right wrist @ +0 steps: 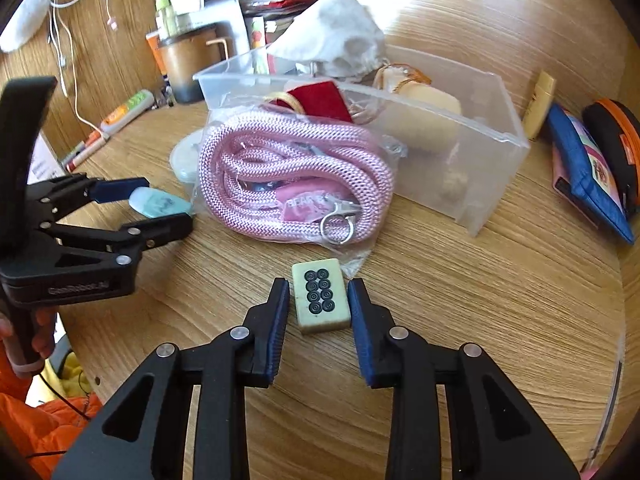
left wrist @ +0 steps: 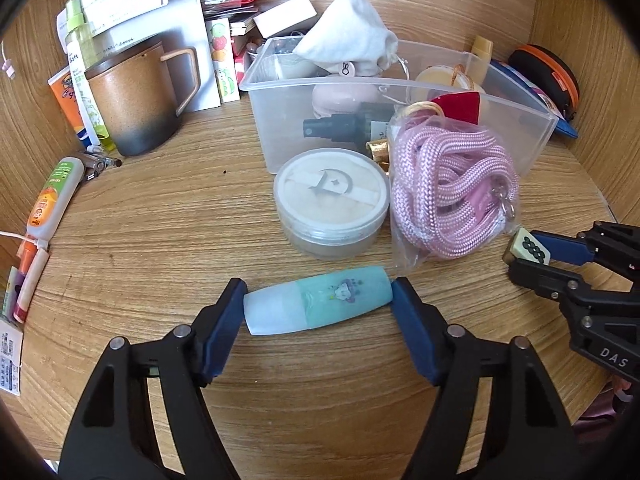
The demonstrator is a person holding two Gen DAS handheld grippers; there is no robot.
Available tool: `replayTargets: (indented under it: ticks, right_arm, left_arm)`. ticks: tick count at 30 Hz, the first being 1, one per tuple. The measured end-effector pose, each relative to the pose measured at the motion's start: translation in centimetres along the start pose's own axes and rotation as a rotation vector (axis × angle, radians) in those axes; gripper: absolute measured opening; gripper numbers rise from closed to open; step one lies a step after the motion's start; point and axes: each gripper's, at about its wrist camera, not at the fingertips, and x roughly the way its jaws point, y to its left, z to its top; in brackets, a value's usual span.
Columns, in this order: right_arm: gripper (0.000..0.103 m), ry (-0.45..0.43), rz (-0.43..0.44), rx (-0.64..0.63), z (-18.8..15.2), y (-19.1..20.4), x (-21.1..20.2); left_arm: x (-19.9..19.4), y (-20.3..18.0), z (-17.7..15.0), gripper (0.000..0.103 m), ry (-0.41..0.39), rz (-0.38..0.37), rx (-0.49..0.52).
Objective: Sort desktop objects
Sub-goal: 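Grasp the light blue bottle with the left tool while the right tool grasps the mahjong tile, then carry the blue bottle with the left tool while the right tool carries the tile to the box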
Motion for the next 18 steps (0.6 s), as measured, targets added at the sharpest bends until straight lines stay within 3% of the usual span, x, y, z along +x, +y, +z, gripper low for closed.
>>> replayTargets:
  ticks: [5,18]
  right_arm:
    - [0.022,0.011,0.027,0.027,0.3,-0.1,-0.5]
    - [0.022,-0.068,-0.038,0.014,1.8,-0.5,-4.7]
  left_arm:
    - [-0.9,0.6,0.2,0.073,-0.023,-0.006,0.004]
    - [-3.0,1.1,1.6,0.073,-0.092,-0.027,0.008]
